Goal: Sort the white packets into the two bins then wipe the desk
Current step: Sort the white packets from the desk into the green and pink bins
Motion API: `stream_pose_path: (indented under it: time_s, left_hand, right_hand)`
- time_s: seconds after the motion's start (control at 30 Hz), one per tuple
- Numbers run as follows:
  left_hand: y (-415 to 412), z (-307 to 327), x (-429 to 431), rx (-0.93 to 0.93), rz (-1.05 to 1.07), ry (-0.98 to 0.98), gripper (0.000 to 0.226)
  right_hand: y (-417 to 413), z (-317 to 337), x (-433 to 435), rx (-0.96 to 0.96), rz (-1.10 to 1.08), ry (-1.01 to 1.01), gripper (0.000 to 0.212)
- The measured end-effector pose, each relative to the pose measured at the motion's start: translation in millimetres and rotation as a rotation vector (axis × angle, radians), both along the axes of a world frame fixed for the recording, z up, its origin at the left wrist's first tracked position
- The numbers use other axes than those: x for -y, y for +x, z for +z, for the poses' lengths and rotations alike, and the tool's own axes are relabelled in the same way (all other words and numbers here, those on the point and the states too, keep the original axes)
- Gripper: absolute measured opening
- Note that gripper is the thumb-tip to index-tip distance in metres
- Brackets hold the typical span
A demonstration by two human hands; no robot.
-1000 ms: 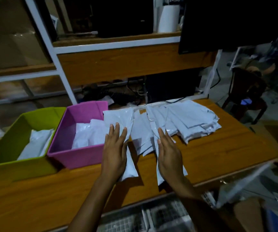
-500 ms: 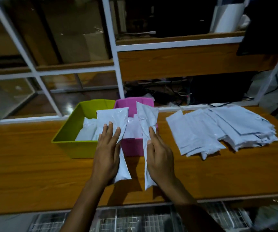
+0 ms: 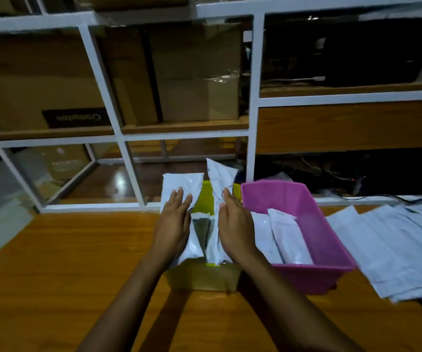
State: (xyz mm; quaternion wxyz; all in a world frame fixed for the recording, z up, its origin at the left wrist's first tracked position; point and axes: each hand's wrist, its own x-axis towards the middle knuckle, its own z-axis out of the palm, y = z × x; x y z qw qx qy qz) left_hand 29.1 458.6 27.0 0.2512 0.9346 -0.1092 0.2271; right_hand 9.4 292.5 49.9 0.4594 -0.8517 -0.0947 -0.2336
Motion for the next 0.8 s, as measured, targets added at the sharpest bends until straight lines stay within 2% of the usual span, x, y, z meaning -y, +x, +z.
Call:
stream_pose_path:
  time_s: [0.23,0.4,0.5,0.6,0.67,0.73,0.8]
  left_hand:
    - [76,-37,-4,-0.244,-0.073,0.244,0.050]
    - [96,-66,0,-0.517,-0.088,0.487,0.057]
    - [100,-67,5,-0.791,-0.109,0.524,0.063]
    - [121,-68,0,-0.960,-0.204,0.610,0.079]
    - [132,-64,-7,-1.017,-0.239,0.716,0.104]
    - [134,-60,-9,-1.033,-0.256,0.857,0.121]
    - [131,-62,-3,-1.039,-0.243,0.954,0.131]
  right_hand:
    - [73,-45,-42,-0.407,-0.165,-0.328,0.045]
    - [97,-87,-45,-0.626,-0.153,-0.492,0.040]
    - [103,-86,-44,-0.766,-0.026,-0.551,0.058]
    - [116,-76,-32,-0.747,0.083,-0.585,0.064]
    - [124,-73,-27,-0.775,0.217,-0.785,0.076]
    - [129,-76,-26,-0.872,0.286,-1.011,0.106]
    - [130,-85,-28,-0.951,0.326,-1.135,0.125]
